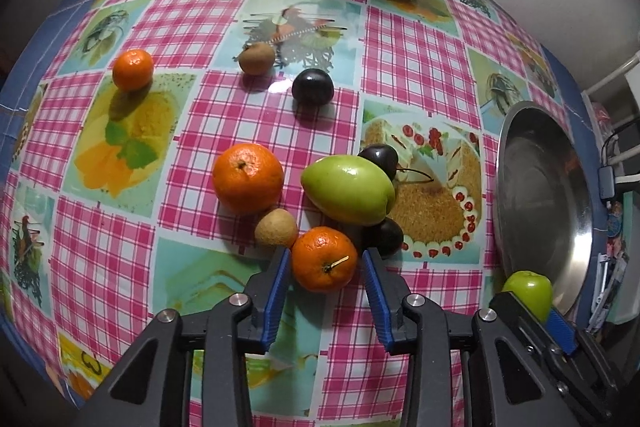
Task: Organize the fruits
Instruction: 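Grasp the green mango with the right tool while the left tool grasps the tangerine, then carry the mango into the steel bowl and release while the left tool drops the tangerine there, then withdraw both open tools from the steel bowl, then move the right tool toward a dark plum while the left tool approaches a kiwi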
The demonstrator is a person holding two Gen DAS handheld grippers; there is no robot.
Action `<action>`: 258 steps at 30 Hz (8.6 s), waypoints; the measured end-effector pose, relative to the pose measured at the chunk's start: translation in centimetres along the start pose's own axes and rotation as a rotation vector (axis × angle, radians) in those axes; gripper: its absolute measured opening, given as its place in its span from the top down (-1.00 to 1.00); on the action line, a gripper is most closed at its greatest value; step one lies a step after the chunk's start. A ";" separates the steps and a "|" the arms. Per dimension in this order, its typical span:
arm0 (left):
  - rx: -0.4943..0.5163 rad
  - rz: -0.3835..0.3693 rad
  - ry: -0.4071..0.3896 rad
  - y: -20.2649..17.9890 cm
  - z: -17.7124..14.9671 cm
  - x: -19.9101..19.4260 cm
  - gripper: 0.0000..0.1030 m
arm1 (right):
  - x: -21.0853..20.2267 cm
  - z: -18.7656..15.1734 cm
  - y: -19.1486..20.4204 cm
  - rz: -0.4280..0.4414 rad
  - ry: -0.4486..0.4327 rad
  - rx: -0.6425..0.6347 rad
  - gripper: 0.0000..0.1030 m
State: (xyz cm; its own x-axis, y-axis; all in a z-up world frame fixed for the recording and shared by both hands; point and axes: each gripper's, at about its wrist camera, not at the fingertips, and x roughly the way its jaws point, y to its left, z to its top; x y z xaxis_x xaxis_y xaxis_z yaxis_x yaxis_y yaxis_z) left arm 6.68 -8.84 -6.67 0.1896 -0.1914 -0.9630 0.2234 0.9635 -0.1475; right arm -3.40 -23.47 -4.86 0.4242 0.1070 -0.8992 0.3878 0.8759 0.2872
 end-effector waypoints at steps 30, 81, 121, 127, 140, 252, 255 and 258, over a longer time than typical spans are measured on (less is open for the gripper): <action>-0.025 -0.031 -0.091 0.2 -0.2 -2.2 0.27 | -0.9 0.6 -1.7 0.037 -0.036 0.071 0.17; 0.354 -0.092 -0.140 -17.1 4.0 4.2 0.27 | 0.7 5.8 -15.5 -0.189 -0.116 0.387 0.17; 0.292 -0.086 -0.192 -16.3 4.9 -0.5 0.12 | -0.6 7.1 -13.0 -0.232 -0.094 0.310 0.13; 0.247 -0.035 -0.196 -15.1 5.2 -1.3 0.09 | -1.3 7.0 -13.0 -0.237 -0.094 0.311 0.13; 0.165 0.114 -0.152 -12.7 5.5 0.8 -0.67 | 0.1 6.8 -12.6 -0.271 -0.058 0.266 -0.44; -0.248 -0.027 -0.092 7.1 1.5 -0.3 -0.80 | 6.7 2.9 7.3 -0.017 0.128 -0.167 -0.47; -0.241 -0.052 -0.072 6.5 1.5 0.1 -0.63 | 6.9 3.0 7.1 -0.013 0.135 -0.163 -0.27; -0.229 -0.064 -0.057 6.0 1.5 0.5 -0.49 | 7.0 2.9 7.2 -0.003 0.140 -0.161 -0.14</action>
State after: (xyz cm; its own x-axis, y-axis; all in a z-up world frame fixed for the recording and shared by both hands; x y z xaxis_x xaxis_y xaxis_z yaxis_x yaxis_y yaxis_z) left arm 9.57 -3.40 -7.66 0.2370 -0.2577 -0.9367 0.0152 0.9650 -0.2617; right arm 4.77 -17.83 -8.14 0.3011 0.1584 -0.9403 0.2482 0.9391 0.2376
